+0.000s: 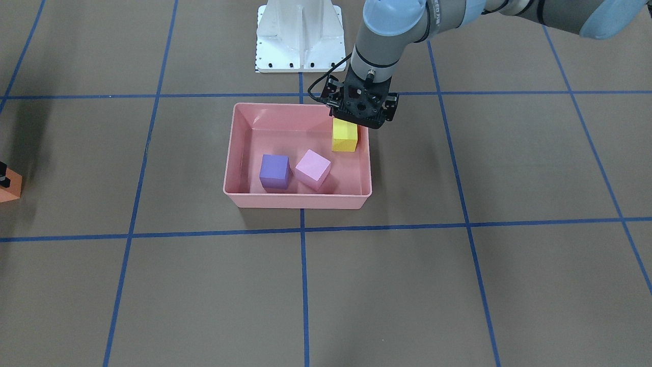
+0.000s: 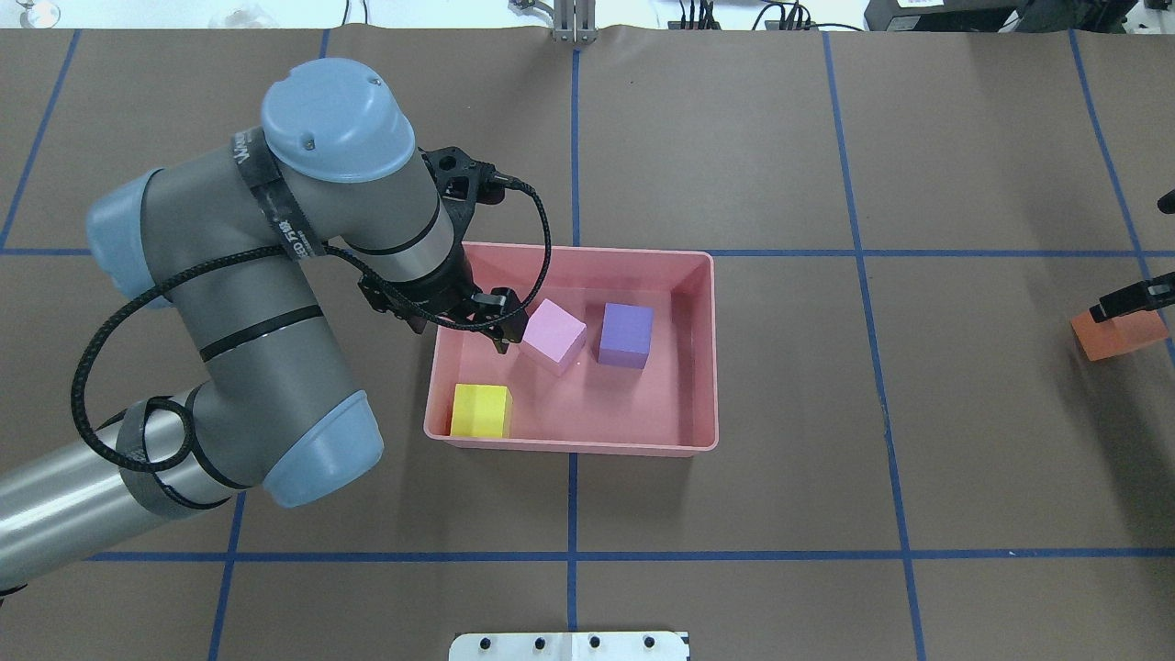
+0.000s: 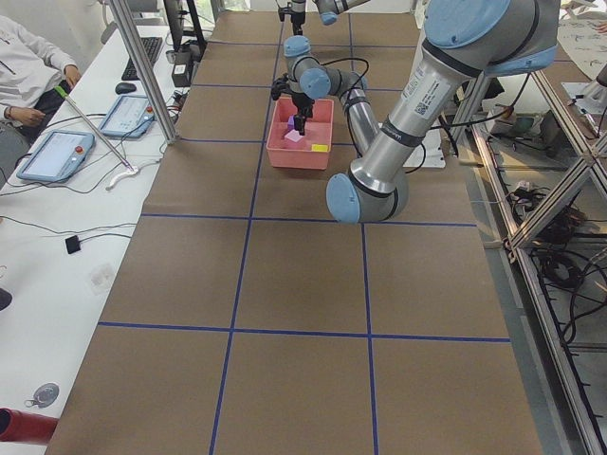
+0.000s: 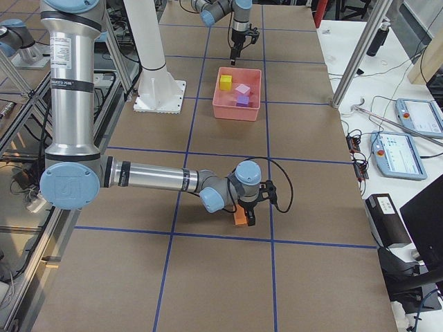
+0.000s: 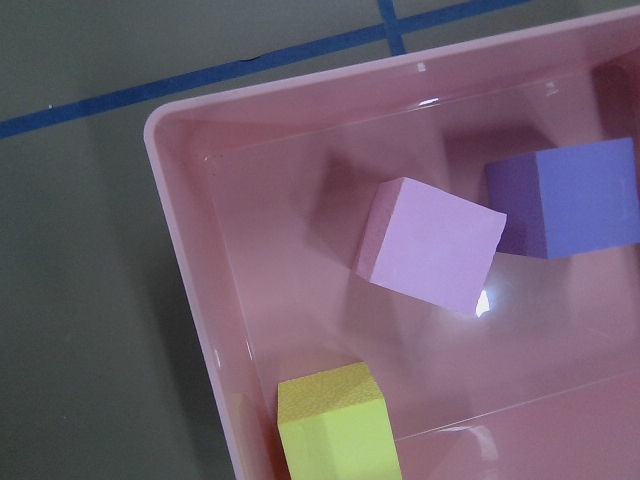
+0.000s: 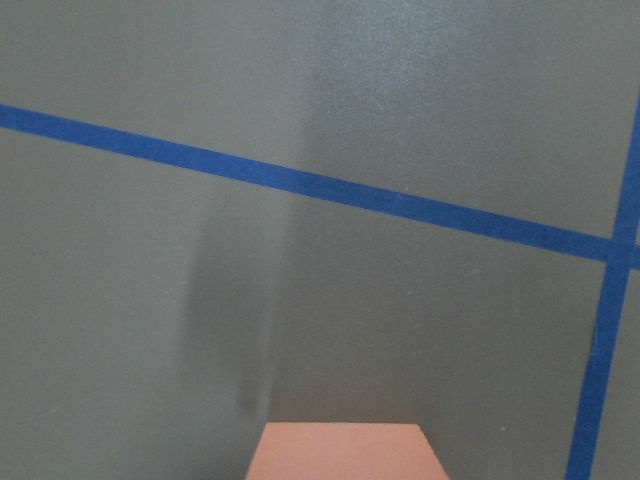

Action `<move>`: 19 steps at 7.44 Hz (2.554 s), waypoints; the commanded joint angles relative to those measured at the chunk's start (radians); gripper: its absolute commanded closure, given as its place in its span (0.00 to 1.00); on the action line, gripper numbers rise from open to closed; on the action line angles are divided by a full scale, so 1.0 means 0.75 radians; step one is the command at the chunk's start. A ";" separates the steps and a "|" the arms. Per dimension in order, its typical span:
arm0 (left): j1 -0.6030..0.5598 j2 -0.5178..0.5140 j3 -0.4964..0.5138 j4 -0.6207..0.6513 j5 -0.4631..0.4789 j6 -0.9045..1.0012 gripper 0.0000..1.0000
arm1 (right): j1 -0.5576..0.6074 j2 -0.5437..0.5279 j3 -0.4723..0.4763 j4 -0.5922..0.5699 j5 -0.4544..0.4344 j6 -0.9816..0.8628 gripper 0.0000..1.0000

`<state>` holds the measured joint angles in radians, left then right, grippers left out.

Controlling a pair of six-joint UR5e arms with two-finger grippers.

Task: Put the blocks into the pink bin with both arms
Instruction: 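Withdraw the left gripper while the right gripper grasps the orange cube, then carry the orange cube into the pink bin and release it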

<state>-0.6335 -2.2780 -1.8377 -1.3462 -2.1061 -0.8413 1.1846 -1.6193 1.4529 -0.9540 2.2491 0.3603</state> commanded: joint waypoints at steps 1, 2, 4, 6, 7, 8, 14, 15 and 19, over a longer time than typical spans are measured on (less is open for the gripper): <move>0.000 0.000 0.006 -0.003 0.000 0.001 0.00 | -0.025 -0.003 0.000 0.000 -0.019 0.002 0.18; 0.000 0.002 0.008 -0.013 0.000 0.001 0.00 | -0.025 -0.001 0.002 0.000 -0.019 0.002 0.95; 0.002 0.002 0.016 -0.029 0.002 0.001 0.00 | -0.025 0.009 0.089 -0.031 -0.005 0.010 1.00; -0.014 0.067 -0.051 -0.042 0.022 0.005 0.00 | -0.025 0.083 0.352 -0.403 0.006 0.057 1.00; -0.053 0.173 -0.146 -0.052 0.039 0.041 0.00 | -0.025 0.156 0.491 -0.640 0.018 0.076 1.00; -0.130 0.297 -0.232 -0.052 0.029 0.171 0.00 | -0.025 0.256 0.574 -0.812 0.034 0.171 1.00; -0.688 0.612 -0.081 -0.060 -0.239 1.040 0.00 | -0.530 0.700 0.636 -0.853 -0.151 1.132 1.00; -0.772 0.614 0.015 -0.062 -0.272 1.240 0.00 | -0.615 0.745 0.636 -0.857 -0.223 1.249 1.00; -0.810 0.614 0.098 -0.062 -0.274 1.318 0.00 | -0.845 0.883 0.632 -1.000 -0.469 1.389 0.01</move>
<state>-1.2384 -1.8189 -1.7698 -1.3929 -2.3109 0.1424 0.5788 -0.9694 1.9270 -1.6920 1.9359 1.3831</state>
